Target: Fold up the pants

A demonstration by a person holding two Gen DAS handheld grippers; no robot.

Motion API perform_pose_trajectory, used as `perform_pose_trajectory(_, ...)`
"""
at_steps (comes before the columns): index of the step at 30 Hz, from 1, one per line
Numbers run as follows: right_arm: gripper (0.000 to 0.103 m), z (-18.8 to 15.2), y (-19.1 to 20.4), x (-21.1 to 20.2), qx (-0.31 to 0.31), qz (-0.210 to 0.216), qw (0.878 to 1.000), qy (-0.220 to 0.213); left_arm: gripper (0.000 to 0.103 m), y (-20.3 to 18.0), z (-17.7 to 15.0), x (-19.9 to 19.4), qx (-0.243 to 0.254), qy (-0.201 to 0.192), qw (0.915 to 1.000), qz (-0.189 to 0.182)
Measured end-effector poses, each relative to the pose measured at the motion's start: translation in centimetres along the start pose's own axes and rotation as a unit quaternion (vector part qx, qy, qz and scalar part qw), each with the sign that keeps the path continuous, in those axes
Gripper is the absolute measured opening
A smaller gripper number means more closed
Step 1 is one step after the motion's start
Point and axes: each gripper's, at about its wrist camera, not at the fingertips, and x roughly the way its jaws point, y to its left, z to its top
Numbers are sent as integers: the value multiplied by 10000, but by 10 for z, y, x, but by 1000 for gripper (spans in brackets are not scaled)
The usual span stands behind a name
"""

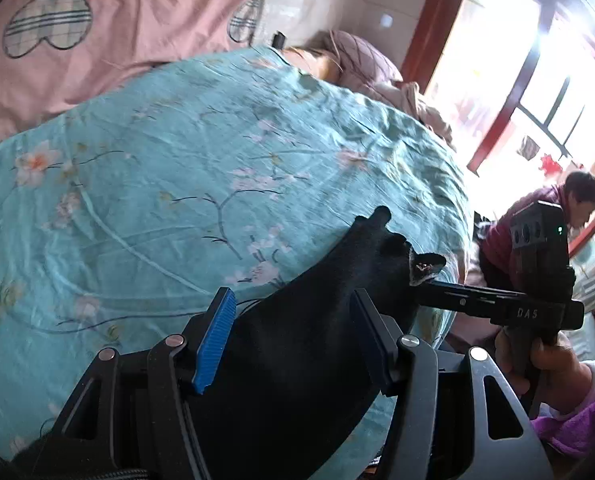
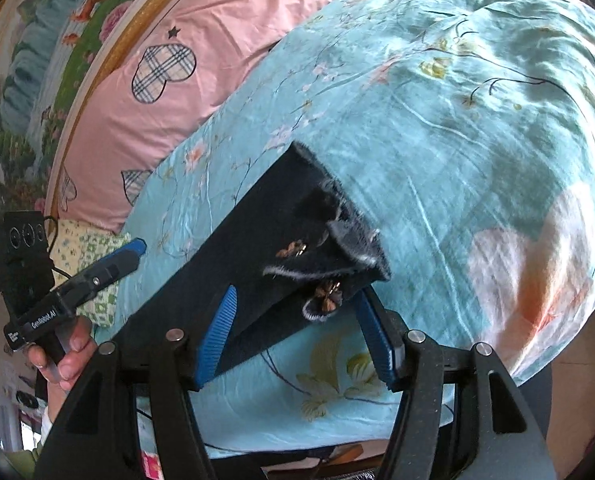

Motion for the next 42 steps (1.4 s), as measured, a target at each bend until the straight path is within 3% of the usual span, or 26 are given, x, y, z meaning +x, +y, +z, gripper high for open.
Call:
perform_pose_trajectory(6,62,4,-5,4,70,88,9998,-168,60,-9,17,32,249,388,9989,-31)
perform_pose_trajectory(12,41,4,-16,4,16,135,9996,-247,60,-29,41,72,758,906,9921,-414)
perform_pose_trajectory(14,23,5,-19,3,-27,159,9996,-244,60,-38,47,90,912,1140,9878,-536)
perform_pose_trajectory(19,15,7,-36,-1,109,551,9982,-229,55,-60,53,131,1300,1791,9719,-807)
perform_pose_trajectory(21,14,8,-40,-3,134,651,9974,-272,52,-63,55,140,1332,1805,9705,-887)
perform_pose_trajectory(23,14,9,-44,-2,183,743,9967,-269,38,-62,60,144,1261,1800,9697,-1068)
perform_pose_trajectory(25,14,11,-46,-1,175,797,9963,-281,13,-59,67,145,1132,1765,9704,-1196)
perform_pose_trajectory(34,13,46,-33,-18,-149,912,9930,-730,10,-55,97,104,1015,920,9825,-1260)
perform_pose_trajectory(42,13,44,-16,-22,-237,1346,9883,-683,10,-48,86,69,922,497,9863,-1271)
